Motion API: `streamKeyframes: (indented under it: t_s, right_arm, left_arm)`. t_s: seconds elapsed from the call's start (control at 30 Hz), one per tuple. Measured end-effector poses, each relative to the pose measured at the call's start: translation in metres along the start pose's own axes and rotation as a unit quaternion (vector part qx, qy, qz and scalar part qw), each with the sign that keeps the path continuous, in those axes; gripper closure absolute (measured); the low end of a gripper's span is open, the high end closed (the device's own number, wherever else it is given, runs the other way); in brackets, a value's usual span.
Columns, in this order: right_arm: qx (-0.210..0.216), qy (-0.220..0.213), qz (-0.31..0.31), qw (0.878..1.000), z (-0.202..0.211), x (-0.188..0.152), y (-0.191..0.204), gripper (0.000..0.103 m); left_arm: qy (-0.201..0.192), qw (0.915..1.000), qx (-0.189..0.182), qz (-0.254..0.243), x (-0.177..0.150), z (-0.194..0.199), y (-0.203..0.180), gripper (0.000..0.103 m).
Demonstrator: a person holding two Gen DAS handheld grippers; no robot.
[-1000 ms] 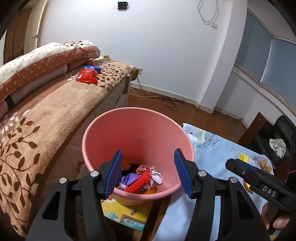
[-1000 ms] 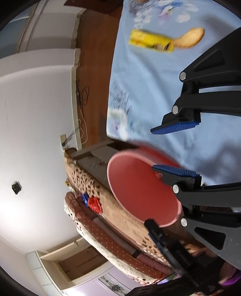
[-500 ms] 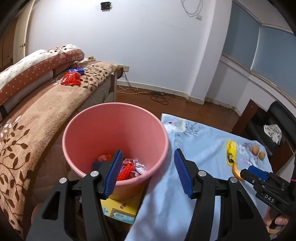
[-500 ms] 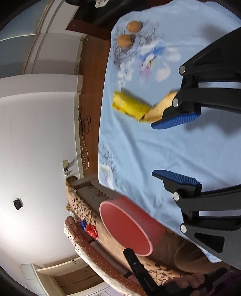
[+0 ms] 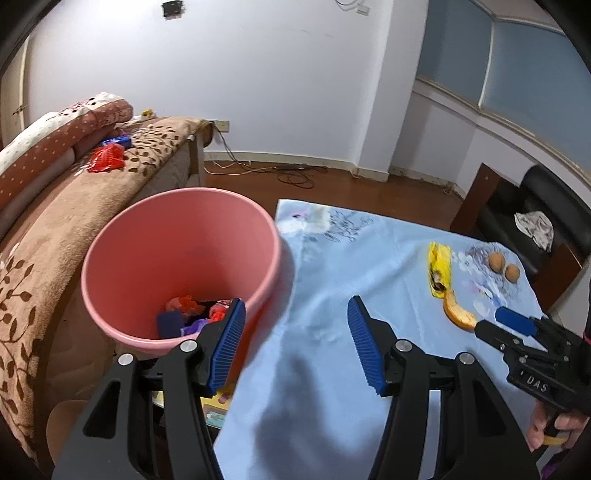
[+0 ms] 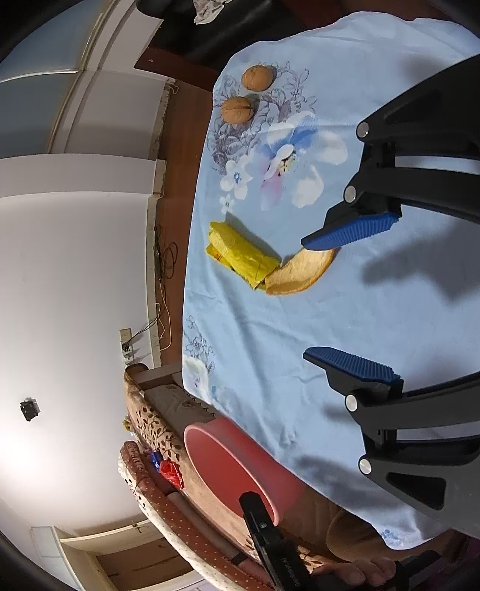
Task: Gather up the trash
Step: 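Move both open tools back over the table toward the remaining peel, then grasp the large orange peel with the right tool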
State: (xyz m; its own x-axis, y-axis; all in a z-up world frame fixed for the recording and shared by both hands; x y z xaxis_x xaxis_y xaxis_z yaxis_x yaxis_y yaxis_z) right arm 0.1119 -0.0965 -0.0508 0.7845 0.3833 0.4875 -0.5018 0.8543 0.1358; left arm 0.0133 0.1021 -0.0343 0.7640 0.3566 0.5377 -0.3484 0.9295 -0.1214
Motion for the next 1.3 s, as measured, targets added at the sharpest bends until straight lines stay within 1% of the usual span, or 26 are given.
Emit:
streamKeyframes:
  t_s: [0.2,0.43,0.6,0.7,0.73,0.8,0.83,0.87,0.9,0.93,1.0,1.13,1.23,1.3]
  right_arm:
    - [0.0,0.003,-0.017,1.0,0.0,-0.003,-0.017,0.048]
    - [-0.007,0.018,-0.024,1.0,-0.01,-0.005,-0.03,0.046]
    - [0.006,0.029,-0.022,0.999,-0.023,0.004,-0.028,0.046]
    - [0.012,0.04,-0.016,0.999,-0.032,0.009,-0.023,0.046]
    - [0.01,0.043,-0.013,0.999,-0.035,0.01,-0.021,0.047]
    - [0.003,0.049,-0.011,0.999,-0.042,0.011,-0.02,0.06]
    - [0.001,0.053,-0.011,0.999,-0.045,0.012,-0.02,0.064]
    - [0.0,0.057,-0.013,0.998,-0.048,0.012,-0.02,0.072]
    - [0.0,0.063,-0.014,0.998,-0.052,0.012,-0.02,0.079]
    - [0.002,0.067,-0.013,0.998,-0.055,0.011,-0.02,0.079]
    - [0.008,0.062,-0.013,0.998,-0.055,0.01,-0.021,0.085]
    - [0.021,0.054,-0.032,0.998,-0.049,0.007,-0.028,0.088]
    - [0.042,0.055,-0.07,0.995,-0.04,-0.003,-0.038,0.089]
    - [0.048,0.052,-0.099,0.993,-0.033,-0.012,-0.045,0.089]
  left_arm:
    - [0.006,0.9996,-0.016,-0.022,-0.002,-0.009,-0.016,0.045]
    - [0.019,0.9983,-0.022,-0.05,-0.002,-0.02,-0.033,0.045]
    - [0.025,0.9972,-0.027,-0.065,0.004,-0.024,-0.045,0.045]
    - [0.029,0.9963,-0.037,-0.071,0.012,-0.026,-0.052,0.045]
    - [0.031,0.996,-0.04,-0.073,0.015,-0.027,-0.056,0.045]
    - [0.036,0.9953,-0.044,-0.079,0.022,-0.032,-0.064,0.045]
    - [0.037,0.9949,-0.046,-0.081,0.023,-0.034,-0.066,0.045]
    - [0.041,0.9943,-0.047,-0.086,0.026,-0.037,-0.071,0.045]
    - [0.043,0.9938,-0.048,-0.091,0.028,-0.04,-0.075,0.045]
    - [0.045,0.9933,-0.048,-0.095,0.03,-0.043,-0.08,0.045]
    - [0.048,0.9924,-0.048,-0.102,0.034,-0.049,-0.088,0.045]
    - [0.066,0.9894,-0.065,-0.112,0.043,-0.065,-0.107,0.045]
    - [0.078,0.9867,-0.071,-0.124,0.047,-0.076,-0.121,0.045]
    - [0.082,0.9852,-0.074,-0.132,0.048,-0.083,-0.13,0.045]
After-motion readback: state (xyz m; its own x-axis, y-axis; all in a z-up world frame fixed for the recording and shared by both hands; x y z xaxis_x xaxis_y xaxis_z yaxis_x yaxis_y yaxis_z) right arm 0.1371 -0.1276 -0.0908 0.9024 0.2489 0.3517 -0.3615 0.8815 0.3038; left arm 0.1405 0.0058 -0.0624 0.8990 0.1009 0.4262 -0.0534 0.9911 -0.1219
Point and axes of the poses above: each gripper's, at about its wrist camera, not at the fingertips, and z roughly against the way its jaws point, y to its left, x to its top, the point moved 3 cm from there along -z, roughly the way its jaws point, and after that the axes turned 15 degrees about y, right-handed, at the moved point
